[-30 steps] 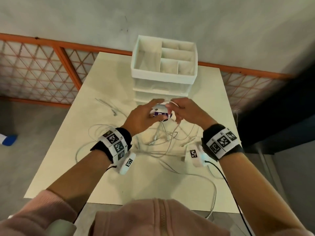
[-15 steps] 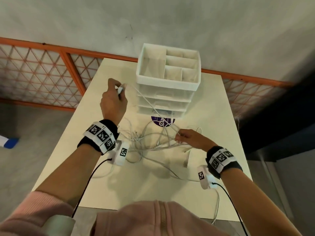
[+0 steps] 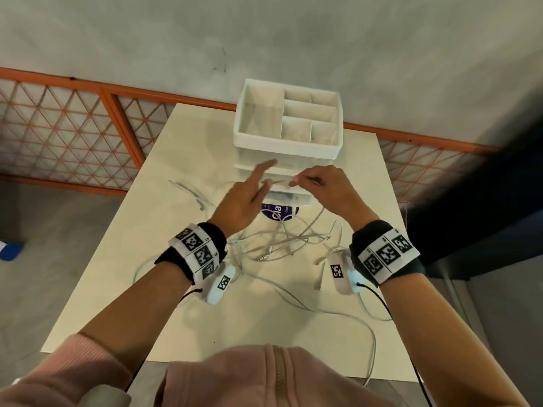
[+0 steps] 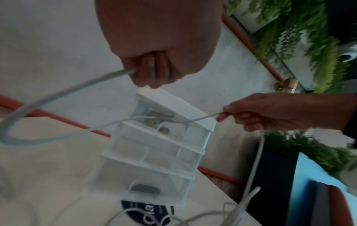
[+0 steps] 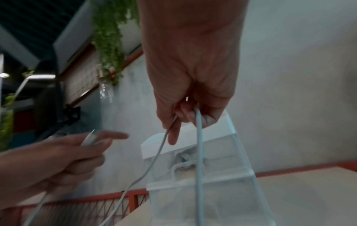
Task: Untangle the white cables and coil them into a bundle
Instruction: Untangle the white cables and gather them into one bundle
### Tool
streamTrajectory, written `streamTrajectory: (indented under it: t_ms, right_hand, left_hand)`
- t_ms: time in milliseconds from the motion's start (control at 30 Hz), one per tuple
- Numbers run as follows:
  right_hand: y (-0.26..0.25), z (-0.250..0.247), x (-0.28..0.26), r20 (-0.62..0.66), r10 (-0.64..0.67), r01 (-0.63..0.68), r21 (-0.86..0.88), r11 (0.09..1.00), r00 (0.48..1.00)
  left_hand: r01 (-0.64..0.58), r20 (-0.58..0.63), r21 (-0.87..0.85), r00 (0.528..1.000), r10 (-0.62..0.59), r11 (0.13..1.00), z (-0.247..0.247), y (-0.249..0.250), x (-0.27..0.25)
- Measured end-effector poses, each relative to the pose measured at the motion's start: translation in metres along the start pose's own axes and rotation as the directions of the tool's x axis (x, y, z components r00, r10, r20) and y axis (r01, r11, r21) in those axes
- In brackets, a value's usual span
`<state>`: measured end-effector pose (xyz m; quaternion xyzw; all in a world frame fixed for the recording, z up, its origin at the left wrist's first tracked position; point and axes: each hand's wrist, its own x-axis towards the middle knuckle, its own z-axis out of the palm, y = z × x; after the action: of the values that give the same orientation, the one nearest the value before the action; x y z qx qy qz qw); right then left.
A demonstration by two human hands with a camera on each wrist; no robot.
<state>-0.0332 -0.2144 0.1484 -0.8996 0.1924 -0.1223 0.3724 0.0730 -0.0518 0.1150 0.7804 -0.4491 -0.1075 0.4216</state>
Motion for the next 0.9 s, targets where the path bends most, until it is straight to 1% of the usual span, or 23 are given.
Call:
streamTrajectory:
  t_ms: [33,67,133,200,233,267,333,367,400,467,533,567,633,700,733,800,867,900]
  right_hand:
    - [-0.004,0.002,0.001,0.035,-0.038,0.037,0.040,0.999,0.999]
    - [-0.005,0.004,0.003,0.054,-0.071,0.067,0.073,0.995,0.996]
    - [-0.006,0.002,0.003,0.058,-0.090,0.084,0.102,0.991,0.994]
    - [0.003,0.000,-0.001,0.063,-0.034,0.028,0.104,0.994,0.997]
    - [0.011,0.002,-0.005,0.105,0.007,-0.017,0.094,0.995,0.994]
    - [0.019,0.005,-0.010,0.178,0.046,-0.059,0.070,0.996,0.983]
    - [0.041,0.016,-0.020,0.319,0.141,-0.140,-0.026,0.990,0.937]
    - [0.053,0.023,-0.024,0.344,0.183,-0.170,-0.067,0.983,0.921]
    - [0.065,0.029,-0.028,0.343,0.215,-0.198,-0.082,0.977,0.915]
    - [0.084,0.036,-0.032,0.330,0.253,-0.253,-0.044,0.967,0.910]
    - [0.091,0.035,-0.033,0.334,0.251,-0.252,-0.040,0.967,0.909]
    - [0.093,0.033,-0.031,0.312,0.239,-0.231,-0.064,0.971,0.920]
    - [0.086,0.024,-0.026,0.219,0.185,-0.176,-0.060,0.983,0.958]
    - [0.069,0.012,-0.018,0.083,0.142,-0.148,0.072,0.986,0.986]
    - [0.060,0.004,-0.014,0.010,0.125,-0.125,0.154,0.980,0.992]
    - [0.040,-0.015,-0.008,-0.144,0.089,-0.052,0.243,0.969,0.986]
    - [0.021,-0.037,-0.004,-0.274,0.038,0.029,0.234,0.972,0.961]
    - [0.012,-0.046,-0.003,-0.308,0.007,0.059,0.204,0.977,0.951]
  left_hand:
    - [-0.007,0.086,-0.031,0.996,0.009,0.999,0.003,0.004,0.002]
    - [-0.005,0.126,-0.046,0.992,0.010,0.999,0.006,0.005,0.003]
    - [-0.003,0.112,-0.001,0.994,0.003,1.000,0.009,0.005,0.006]
    - [-0.030,0.027,0.099,0.999,0.028,0.995,0.006,0.004,0.007]
    - [-0.051,-0.031,0.121,0.998,0.055,0.991,0.003,0.006,0.008]
    - [-0.074,-0.098,0.120,0.991,0.086,0.990,0.000,0.006,0.009]
    - [-0.108,-0.245,0.069,0.962,0.122,0.992,-0.009,0.009,0.013]
    - [-0.109,-0.310,0.039,0.944,0.116,0.993,-0.013,0.011,0.015]
    - [-0.106,-0.366,0.021,0.925,0.106,0.994,-0.018,0.013,0.017]
    - [-0.107,-0.444,0.027,0.890,0.108,0.994,-0.024,0.015,0.019]
    - [-0.102,-0.453,0.075,0.882,0.125,0.992,-0.027,0.011,0.019]
    - [-0.079,-0.440,0.101,0.891,0.115,0.992,-0.026,0.007,0.018]
    - [0.019,-0.393,0.134,0.919,0.035,0.991,-0.023,-0.005,0.015]
    - [0.138,-0.338,0.184,0.938,-0.069,0.973,-0.021,-0.018,0.010]
    - [0.176,-0.307,0.210,0.946,-0.106,0.962,-0.019,-0.026,0.007]
    - [0.226,-0.242,0.235,0.956,-0.168,0.945,-0.015,-0.040,0.000]
    - [0.260,-0.182,0.237,0.958,-0.220,0.936,-0.012,-0.051,-0.006]
    - [0.272,-0.147,0.233,0.959,-0.242,0.934,-0.010,-0.054,-0.008]
